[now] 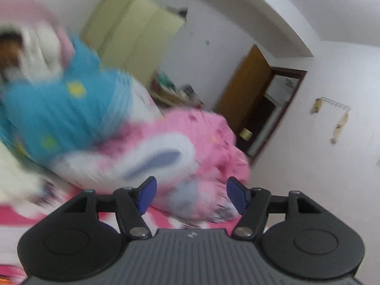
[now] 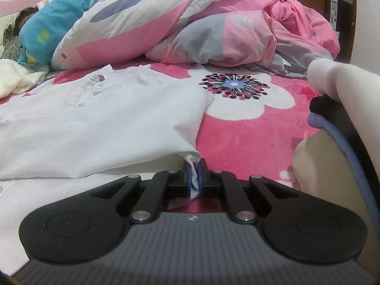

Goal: Fold clothes

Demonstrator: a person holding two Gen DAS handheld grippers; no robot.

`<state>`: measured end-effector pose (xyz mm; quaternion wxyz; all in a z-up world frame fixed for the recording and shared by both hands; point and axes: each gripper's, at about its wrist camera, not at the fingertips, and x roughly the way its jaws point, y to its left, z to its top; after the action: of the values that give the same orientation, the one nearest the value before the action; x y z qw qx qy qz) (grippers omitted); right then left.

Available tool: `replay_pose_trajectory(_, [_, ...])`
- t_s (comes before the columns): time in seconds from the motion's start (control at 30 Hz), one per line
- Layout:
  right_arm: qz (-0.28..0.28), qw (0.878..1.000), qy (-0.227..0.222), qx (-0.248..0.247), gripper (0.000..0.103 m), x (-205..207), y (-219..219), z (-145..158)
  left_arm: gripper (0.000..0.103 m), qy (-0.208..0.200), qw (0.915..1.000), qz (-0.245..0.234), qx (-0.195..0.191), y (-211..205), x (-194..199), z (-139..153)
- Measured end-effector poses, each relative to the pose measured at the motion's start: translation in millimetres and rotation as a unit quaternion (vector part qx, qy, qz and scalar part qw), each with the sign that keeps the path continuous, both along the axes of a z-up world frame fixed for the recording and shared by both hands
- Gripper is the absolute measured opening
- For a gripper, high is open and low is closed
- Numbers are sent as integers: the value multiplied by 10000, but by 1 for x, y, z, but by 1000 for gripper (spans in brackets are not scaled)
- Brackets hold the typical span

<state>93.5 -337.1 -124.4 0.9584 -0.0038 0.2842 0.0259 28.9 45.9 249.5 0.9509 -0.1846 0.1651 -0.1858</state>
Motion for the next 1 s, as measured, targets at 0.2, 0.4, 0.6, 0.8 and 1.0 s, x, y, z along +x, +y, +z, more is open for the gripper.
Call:
replay_pose_trajectory(0.2, [-77, 9997, -36, -240, 12, -8, 7, 14, 72, 152, 9983, 333, 444, 27, -44, -59])
replay_pose_trajectory(0.4, [-385, 9962, -182, -763, 19, -41, 21, 54, 56, 1027, 9890, 81, 1063, 5, -21, -189])
replay_pose_trajectory(0.6, [-185, 9984, -82, -533, 19, -38, 37, 72, 31, 1283, 9763, -530, 1658, -30, 1, -267])
replay_pose_trajectory(0.8, [180, 9987, 372, -292, 17, 4, 60, 53, 23, 1614, 9626, -381, 2142, -37, 26, -310])
replay_pose_trajectory(1.0, [76, 9957, 921, -23, 14, 36, 51, 18, 23, 1939, 9586, -115, 2080, -20, 26, -332])
